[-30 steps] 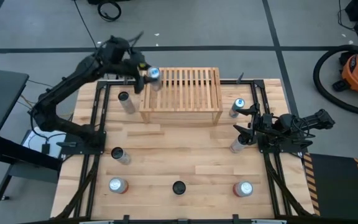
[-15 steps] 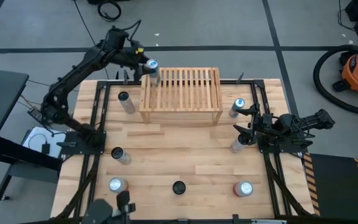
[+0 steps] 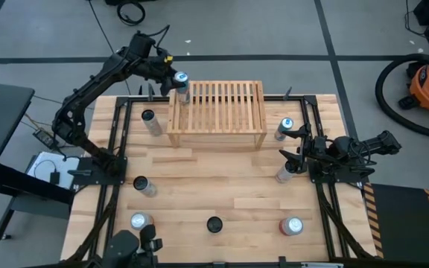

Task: Place canned beverage on shelf
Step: Put the bottom blue soda can on the shelf

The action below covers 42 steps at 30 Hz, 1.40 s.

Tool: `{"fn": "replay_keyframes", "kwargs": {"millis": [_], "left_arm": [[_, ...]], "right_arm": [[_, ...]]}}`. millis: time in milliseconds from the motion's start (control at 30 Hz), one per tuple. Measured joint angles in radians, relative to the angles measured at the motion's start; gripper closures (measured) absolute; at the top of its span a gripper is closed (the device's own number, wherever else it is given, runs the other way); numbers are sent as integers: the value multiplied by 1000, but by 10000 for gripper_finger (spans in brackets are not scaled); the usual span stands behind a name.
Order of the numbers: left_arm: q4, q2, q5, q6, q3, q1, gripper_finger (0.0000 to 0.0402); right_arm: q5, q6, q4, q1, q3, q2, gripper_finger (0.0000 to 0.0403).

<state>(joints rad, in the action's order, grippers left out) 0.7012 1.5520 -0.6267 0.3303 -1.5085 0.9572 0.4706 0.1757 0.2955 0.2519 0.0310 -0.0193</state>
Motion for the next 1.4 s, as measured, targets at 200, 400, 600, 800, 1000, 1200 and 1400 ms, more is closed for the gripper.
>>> {"fn": "replay_keyframes", "kwargs": {"millis": [200, 400, 600, 800, 1000, 1200, 1400], "left_arm": [[1, 0, 5, 82, 0, 0, 161], [30, 0, 1, 166, 0, -1, 161], [51, -2, -2, 205, -1, 2, 161], [56, -2, -2, 202, -1, 2, 154], [52, -2, 3, 168, -1, 2, 128], [49, -2, 6, 129, -1, 1, 126], [51, -2, 5, 128, -1, 1, 125]], "right_arm": [[0, 0, -3, 0, 0, 0, 50], [0, 0, -5, 0, 0, 0, 50], [0, 0, -5, 0, 0, 0, 50], [0, 0, -5, 0, 0, 0, 50], [0, 0, -5, 0, 0, 0, 50], [0, 0, -6, 0, 0, 0, 50], [0, -2, -6, 0, 0, 0, 50]]}}
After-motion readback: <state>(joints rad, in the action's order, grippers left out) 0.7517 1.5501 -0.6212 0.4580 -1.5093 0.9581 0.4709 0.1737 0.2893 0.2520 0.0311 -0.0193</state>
